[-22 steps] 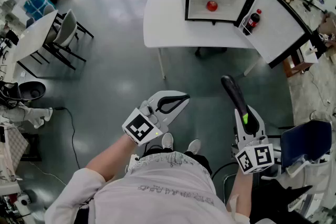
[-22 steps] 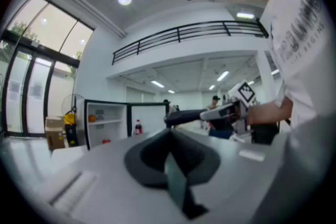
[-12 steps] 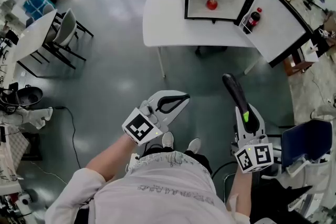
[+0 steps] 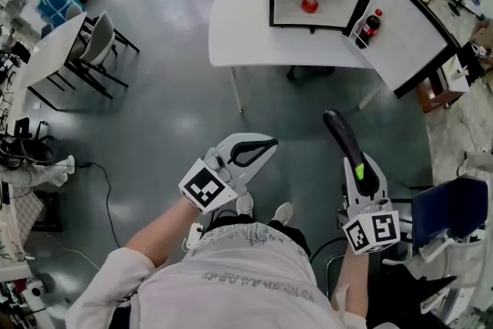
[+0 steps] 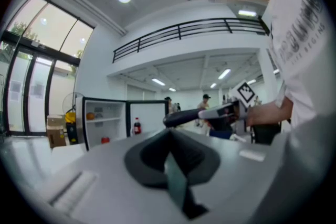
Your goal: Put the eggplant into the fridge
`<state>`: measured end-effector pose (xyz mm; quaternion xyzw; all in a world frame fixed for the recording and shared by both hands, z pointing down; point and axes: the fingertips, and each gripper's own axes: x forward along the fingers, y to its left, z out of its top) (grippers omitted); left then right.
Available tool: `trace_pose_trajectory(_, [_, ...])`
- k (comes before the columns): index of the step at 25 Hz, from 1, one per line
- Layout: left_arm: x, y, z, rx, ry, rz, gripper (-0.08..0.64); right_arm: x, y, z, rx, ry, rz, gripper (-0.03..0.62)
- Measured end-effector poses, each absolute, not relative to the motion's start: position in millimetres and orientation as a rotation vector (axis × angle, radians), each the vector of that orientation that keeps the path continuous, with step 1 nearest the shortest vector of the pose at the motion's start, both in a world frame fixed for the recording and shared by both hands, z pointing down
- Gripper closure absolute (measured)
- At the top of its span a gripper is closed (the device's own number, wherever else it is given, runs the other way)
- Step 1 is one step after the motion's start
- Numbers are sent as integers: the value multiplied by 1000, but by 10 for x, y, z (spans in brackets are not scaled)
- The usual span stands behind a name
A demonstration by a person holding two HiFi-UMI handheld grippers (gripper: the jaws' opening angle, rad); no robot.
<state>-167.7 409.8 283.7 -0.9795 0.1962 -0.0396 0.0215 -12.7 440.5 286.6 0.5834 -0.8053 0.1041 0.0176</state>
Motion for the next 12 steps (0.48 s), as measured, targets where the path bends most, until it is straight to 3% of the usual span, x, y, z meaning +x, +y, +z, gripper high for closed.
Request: trace_pose_trajectory(12, [-1237, 4297, 2884, -3020, 659, -139, 552, 273, 4559, 2945, 1763, -2551, 334, 474])
